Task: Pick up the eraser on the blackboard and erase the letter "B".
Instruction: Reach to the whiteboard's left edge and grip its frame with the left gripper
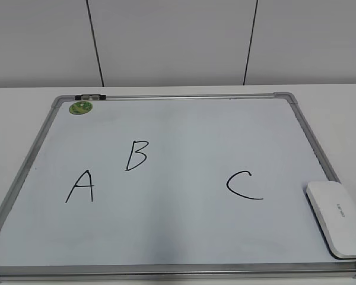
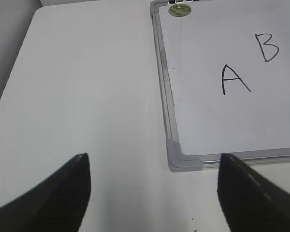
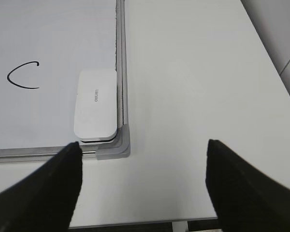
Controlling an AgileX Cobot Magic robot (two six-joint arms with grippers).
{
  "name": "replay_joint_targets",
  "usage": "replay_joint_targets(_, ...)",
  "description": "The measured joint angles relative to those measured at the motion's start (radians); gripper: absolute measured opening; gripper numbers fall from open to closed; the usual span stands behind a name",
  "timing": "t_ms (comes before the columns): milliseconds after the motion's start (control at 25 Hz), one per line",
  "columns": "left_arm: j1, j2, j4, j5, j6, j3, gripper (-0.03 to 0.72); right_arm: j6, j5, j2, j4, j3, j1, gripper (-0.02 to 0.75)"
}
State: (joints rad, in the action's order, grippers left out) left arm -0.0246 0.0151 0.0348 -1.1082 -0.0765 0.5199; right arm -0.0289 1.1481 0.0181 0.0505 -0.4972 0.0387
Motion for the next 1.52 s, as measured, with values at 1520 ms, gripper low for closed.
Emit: replay_joint_targets(1520, 0.0, 0.742, 0.051, 0.27, 0.0, 0.223, 0.589, 0.0, 0.0, 0.0, 0.0, 0.0, 0.0, 0.59)
